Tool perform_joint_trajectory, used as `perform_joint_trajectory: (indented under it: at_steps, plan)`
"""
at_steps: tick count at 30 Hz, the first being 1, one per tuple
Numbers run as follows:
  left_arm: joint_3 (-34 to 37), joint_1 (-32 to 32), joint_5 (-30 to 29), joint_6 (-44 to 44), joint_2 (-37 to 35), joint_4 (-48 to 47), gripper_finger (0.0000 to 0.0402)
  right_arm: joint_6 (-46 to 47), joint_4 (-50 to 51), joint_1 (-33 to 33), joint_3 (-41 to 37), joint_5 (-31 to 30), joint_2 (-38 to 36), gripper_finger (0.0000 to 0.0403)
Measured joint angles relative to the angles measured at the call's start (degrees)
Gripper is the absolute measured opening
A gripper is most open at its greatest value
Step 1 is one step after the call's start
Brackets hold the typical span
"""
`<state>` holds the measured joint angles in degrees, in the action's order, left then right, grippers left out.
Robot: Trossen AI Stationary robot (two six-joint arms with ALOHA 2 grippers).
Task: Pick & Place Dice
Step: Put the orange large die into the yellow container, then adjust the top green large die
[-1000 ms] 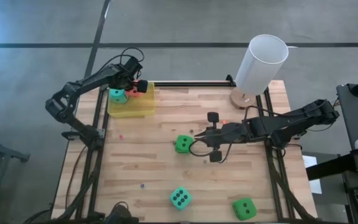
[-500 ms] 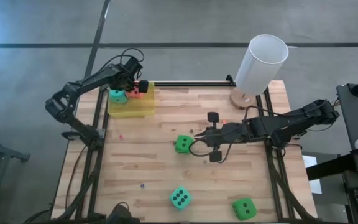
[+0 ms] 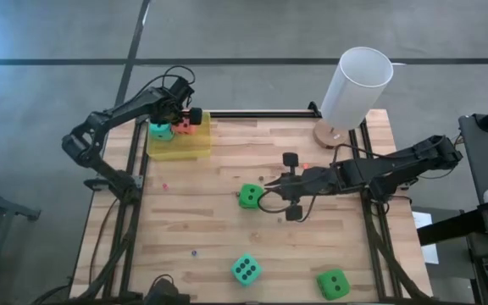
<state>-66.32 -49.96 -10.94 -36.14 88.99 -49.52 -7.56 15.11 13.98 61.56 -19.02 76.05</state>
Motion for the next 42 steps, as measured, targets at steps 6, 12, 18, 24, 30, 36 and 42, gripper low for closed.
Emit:
perform_joint_trajectory:
  at_steps: [6,12,18,24,30,36,42]
  plan:
    - [0.0,0.0,-3.3,-0.2,0.0,-0.9,0.0397,0.0,0.0,0.0,0.0,0.0,0.0,0.0028]
    - [0.0,0.0,-3.9,0.1,0.0,-0.8,0.0398,-0.1,0.0,0.0,0.0,0.0,0.0,0.0028]
    - [0.0,0.8,-4.0,2.5,-2.8,-1.7,0.0393,0.0,0.0,0.0,0.0,0.0,0.0,0.0028]
    - [0.3,8.2,-7.6,2.7,-12.0,-1.7,0.0396,-0.1,0.0,0.0,0.0,0.0,0.0,0.0028]
    - [4.8,22.9,-9.7,0.0,-20.4,-1.7,0.0394,0.0,0.0,0.0,0.0,0.0,0.0,0.0028]
    - [11.6,42.8,-16.9,-11.6,-25.4,-0.8,0.0394,0.0,0.0,0.0,0.0,0.0,0.0,0.0028]
    - [15.0,60.6,-21.9,-15.4,-25.9,1.8,0.0397,-0.1,0.0,0.0,0.0,-0.1,0.0,0.0028]
